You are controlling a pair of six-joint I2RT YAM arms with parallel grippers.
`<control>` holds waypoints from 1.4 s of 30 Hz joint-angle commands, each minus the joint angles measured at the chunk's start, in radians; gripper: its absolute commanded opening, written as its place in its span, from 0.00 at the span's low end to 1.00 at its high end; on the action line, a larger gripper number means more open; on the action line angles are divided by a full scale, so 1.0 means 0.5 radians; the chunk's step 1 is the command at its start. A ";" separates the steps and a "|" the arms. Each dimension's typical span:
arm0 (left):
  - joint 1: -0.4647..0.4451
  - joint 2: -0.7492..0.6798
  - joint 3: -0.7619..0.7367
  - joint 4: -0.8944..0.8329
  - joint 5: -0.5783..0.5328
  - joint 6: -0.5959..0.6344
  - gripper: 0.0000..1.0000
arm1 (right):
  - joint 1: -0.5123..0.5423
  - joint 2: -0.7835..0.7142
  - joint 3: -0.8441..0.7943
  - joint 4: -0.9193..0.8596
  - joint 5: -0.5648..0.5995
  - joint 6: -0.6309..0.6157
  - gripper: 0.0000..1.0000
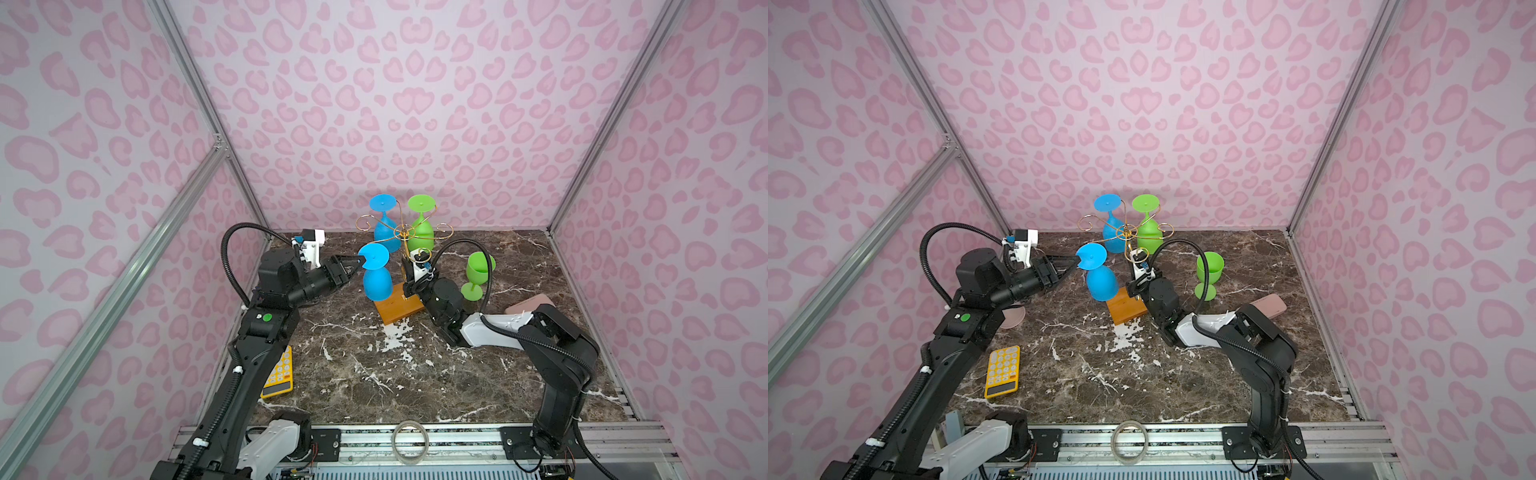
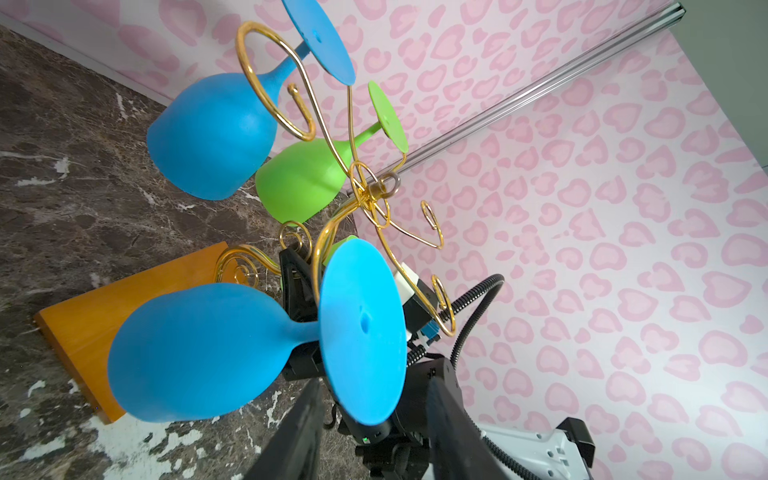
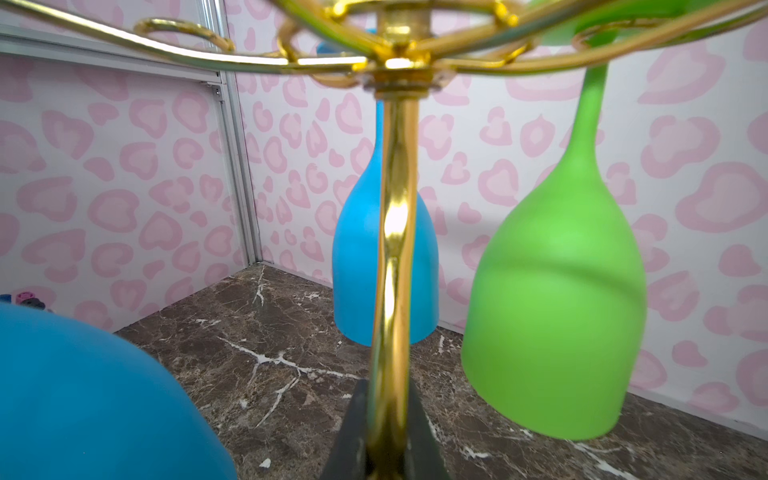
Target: Take the wine glass off the wine glass rack
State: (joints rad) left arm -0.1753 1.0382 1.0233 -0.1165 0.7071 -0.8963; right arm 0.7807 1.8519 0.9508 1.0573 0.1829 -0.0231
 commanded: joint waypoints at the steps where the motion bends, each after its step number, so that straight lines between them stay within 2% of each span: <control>1: -0.032 0.019 -0.011 0.091 -0.012 -0.013 0.42 | 0.008 0.027 -0.001 -0.036 -0.047 0.003 0.00; 11: -0.058 0.048 -0.037 0.125 -0.075 -0.014 0.37 | 0.009 0.027 -0.003 -0.040 -0.053 0.003 0.00; 20: -0.077 0.080 -0.022 0.156 -0.063 -0.031 0.17 | 0.010 0.033 0.000 -0.037 -0.047 0.009 0.00; 29: -0.079 0.098 0.027 0.162 -0.047 -0.056 0.05 | 0.009 0.038 -0.001 -0.034 -0.047 0.015 0.00; 36: -0.079 0.126 0.075 0.241 0.045 -0.220 0.04 | 0.009 0.042 0.000 -0.040 -0.037 0.021 0.00; 42: -0.073 0.147 0.135 0.209 0.010 -0.276 0.04 | 0.009 0.042 0.004 -0.049 -0.034 0.022 0.00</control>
State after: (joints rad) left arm -0.2131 1.1061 1.0718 -0.0483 0.7105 -1.0096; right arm 0.7815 1.8606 0.9520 1.0721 0.1856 -0.0250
